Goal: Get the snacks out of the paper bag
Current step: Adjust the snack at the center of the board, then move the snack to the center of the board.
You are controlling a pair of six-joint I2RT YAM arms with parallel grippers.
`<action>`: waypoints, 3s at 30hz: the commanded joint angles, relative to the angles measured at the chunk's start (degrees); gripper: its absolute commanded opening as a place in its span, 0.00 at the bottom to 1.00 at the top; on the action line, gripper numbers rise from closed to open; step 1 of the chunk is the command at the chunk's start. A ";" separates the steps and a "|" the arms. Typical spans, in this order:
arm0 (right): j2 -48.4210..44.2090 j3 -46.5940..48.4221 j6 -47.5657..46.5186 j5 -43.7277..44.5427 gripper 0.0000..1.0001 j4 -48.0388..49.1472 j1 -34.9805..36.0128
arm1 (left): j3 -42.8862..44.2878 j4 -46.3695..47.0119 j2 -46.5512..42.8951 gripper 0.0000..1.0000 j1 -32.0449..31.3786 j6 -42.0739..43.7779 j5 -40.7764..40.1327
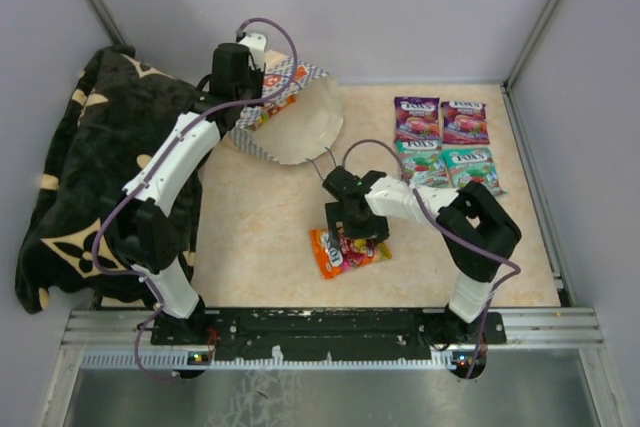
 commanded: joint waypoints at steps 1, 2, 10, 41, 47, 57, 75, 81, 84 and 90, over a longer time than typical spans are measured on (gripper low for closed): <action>-2.98 -6.70 28.25 3.61 0.99 3.00 -4.70 | -0.43 0.69 -2.27 0.00 0.91 -0.24 -0.04; -5.04 -9.34 31.98 1.81 0.99 6.13 -5.75 | -0.44 0.58 -2.34 0.00 1.01 -0.23 -0.03; -22.06 -7.63 20.61 9.34 0.99 20.15 -6.72 | -0.50 0.64 -3.21 0.00 1.71 -0.14 0.87; 2.67 -1.02 -16.04 -0.35 0.99 11.77 -4.82 | -2.44 1.95 -5.96 0.00 2.78 -0.07 5.75; 9.34 6.15 7.80 7.69 0.99 8.80 -8.50 | -0.45 0.81 -4.71 0.00 2.78 -0.40 5.73; -10.66 9.41 8.77 15.56 0.99 13.66 -11.01 | 0.54 -0.08 -5.17 0.00 2.79 0.37 3.77; -5.76 -2.60 1.06 10.03 0.61 24.92 -3.77 | 3.51 -2.15 -3.48 0.00 2.84 -0.42 3.29; 2.33 -1.02 1.06 7.44 0.61 26.13 -8.76 | 3.35 -2.45 -4.02 0.00 2.78 -0.38 2.63; 5.11 0.15 0.11 8.15 0.61 27.17 -11.27 | 4.04 -2.72 -4.03 0.00 2.78 -0.66 2.53; 11.76 7.75 -2.83 8.11 0.61 28.36 -16.35 | 5.71 -3.66 -4.21 0.00 2.78 -0.80 2.04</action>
